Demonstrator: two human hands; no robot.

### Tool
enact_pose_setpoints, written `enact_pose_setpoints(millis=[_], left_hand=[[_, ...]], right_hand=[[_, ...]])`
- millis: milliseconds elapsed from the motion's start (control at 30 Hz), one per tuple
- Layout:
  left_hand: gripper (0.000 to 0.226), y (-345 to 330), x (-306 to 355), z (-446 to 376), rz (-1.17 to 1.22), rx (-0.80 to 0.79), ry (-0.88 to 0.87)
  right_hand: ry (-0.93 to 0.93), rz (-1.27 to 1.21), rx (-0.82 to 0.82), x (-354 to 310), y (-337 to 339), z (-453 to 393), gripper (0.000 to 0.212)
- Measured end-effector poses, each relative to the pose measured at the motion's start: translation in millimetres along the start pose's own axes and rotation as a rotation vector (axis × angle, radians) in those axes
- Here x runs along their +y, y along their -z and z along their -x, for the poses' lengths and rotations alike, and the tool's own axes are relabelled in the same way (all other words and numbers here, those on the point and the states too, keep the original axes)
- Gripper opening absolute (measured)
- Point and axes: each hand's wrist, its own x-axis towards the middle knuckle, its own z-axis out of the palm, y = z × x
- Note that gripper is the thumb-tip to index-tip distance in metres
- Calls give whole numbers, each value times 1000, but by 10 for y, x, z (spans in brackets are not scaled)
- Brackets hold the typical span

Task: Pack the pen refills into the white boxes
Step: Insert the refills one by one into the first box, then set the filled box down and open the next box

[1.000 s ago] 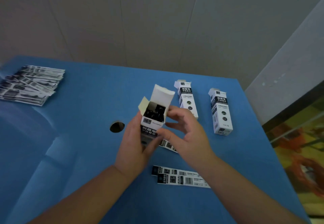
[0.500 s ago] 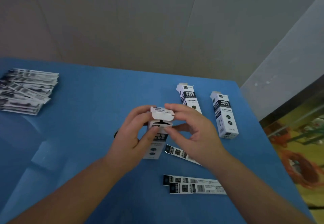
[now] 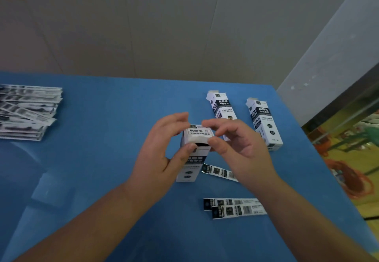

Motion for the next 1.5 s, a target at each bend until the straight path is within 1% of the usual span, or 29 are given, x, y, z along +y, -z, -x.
enact_pose_setpoints(millis=[33,100,167,267,333,400,467,567,633,700,767,833,867,933,1033,1100,1200,1267,1400,1500], left_hand=[[27,9,-6,-3,-48,1,-29],[29,12,-4,-17,-69,7,-48],[27,2,5,-28,-69,12,-49],[17,-6,-6,-24,-79,31,-28],[18,-10,-9,-14,-98,40,-45],[18,-16,-13,-8,-108,44,-56],[17,-30,-18,9,-102,55,-37],[17,-63,-29,65,-62,71,-19],[24,-107,-57,126,-47,70,-22],[44,-201,-93,227,-12,65,39],[68,-328,-131,353,46,62,202],[77,-454,-182,470,62,40,367],[78,-499,-210,517,35,23,416],[77,-555,-261,573,-49,14,430],[59,-608,-301,553,-132,47,487],[52,-634,-328,475,-179,81,538],[55,-635,-394,268,-247,113,538],[53,-648,-462,111,-266,129,558],[50,-777,-648,-196,-247,161,583],[58,-917,-825,-399,-237,181,581]], right_hand=[[20,30,-3,3,-3,6,17],[56,83,6,13,-19,18,19],[61,70,20,30,-36,27,17],[12,21,16,42,-50,49,10],[-25,-34,17,44,-50,53,7],[25,-30,-5,34,-48,46,7],[101,55,-57,35,-41,42,10],[134,133,-126,45,-11,45,9],[173,184,-145,56,6,37,10],[191,181,-148,77,17,28,11],[197,160,-150,103,20,25,12],[203,171,-151,135,19,35,11],[203,179,-154,147,23,41,12],[203,177,-177,165,46,46,17],[207,238,-246,207,171,44,37],[169,327,-211,262,330,41,45],[63,476,-96,391,648,33,41],[-4,588,-59,491,875,37,39],[-69,726,-23,641,1255,97,38],[-107,783,-46,705,1457,158,38]])
